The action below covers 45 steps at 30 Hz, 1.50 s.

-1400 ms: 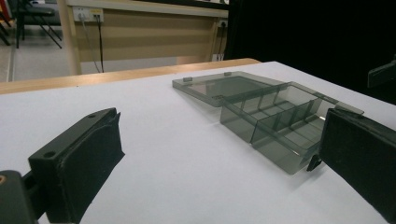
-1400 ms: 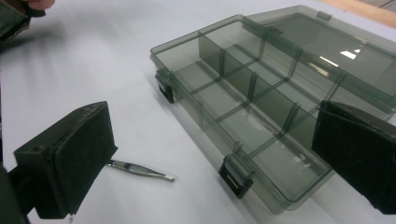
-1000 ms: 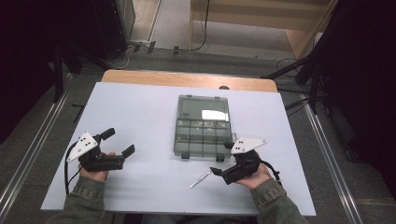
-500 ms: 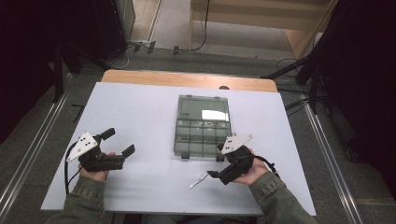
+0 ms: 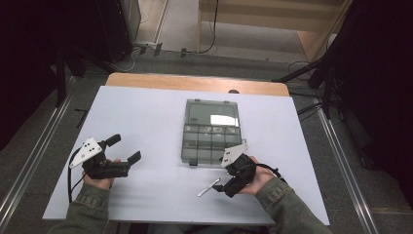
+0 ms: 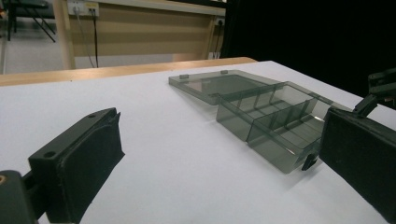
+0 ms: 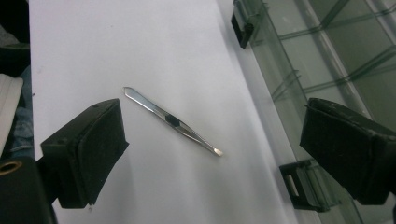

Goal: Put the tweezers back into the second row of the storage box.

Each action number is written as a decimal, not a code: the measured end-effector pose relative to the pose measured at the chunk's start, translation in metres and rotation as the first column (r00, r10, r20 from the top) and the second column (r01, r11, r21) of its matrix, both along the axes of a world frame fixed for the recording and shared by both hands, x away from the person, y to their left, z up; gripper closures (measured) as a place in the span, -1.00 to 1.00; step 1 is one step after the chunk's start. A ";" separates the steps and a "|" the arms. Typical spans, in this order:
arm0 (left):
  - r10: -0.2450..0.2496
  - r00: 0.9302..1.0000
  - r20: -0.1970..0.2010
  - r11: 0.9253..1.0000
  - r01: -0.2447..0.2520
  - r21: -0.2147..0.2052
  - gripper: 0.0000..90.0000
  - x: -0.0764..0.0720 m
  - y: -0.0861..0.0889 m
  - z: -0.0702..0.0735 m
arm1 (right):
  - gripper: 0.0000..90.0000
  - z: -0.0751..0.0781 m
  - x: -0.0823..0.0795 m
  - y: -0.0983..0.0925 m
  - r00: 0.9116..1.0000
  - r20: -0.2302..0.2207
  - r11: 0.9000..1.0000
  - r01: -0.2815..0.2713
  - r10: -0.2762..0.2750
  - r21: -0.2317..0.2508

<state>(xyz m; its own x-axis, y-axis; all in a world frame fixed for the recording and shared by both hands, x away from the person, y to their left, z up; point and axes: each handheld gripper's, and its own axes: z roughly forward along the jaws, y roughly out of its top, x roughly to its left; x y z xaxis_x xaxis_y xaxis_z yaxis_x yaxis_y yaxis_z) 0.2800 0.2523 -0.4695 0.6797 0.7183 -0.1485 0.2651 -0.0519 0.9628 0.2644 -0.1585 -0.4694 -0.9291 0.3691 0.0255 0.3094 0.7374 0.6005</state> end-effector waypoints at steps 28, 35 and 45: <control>-0.013 1.000 -0.006 1.000 0.013 -0.009 -1.00 0.000 0.000 0.000 | -0.19 -0.007 0.004 0.038 0.977 -0.036 0.937 -0.210 0.208 -0.279; -0.015 1.000 -0.008 1.000 0.015 -0.011 -1.00 0.000 0.000 0.000 | 0.00 -0.010 0.005 0.044 0.967 -0.044 0.918 -0.251 0.250 -0.306; -0.016 1.000 -0.002 1.000 0.016 -0.013 -1.00 -0.001 0.000 0.000 | 0.38 -0.012 0.007 0.050 0.960 -0.100 0.902 -0.280 0.261 -0.330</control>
<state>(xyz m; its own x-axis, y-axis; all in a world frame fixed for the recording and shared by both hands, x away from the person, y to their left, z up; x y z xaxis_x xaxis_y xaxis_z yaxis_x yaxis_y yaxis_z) 0.2792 0.2526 -0.4690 0.6910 0.7051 -0.1591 0.2661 -0.0435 0.9630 0.2711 -0.1086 -0.4813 -0.9951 0.0987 -0.0056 0.0929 0.9527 0.2893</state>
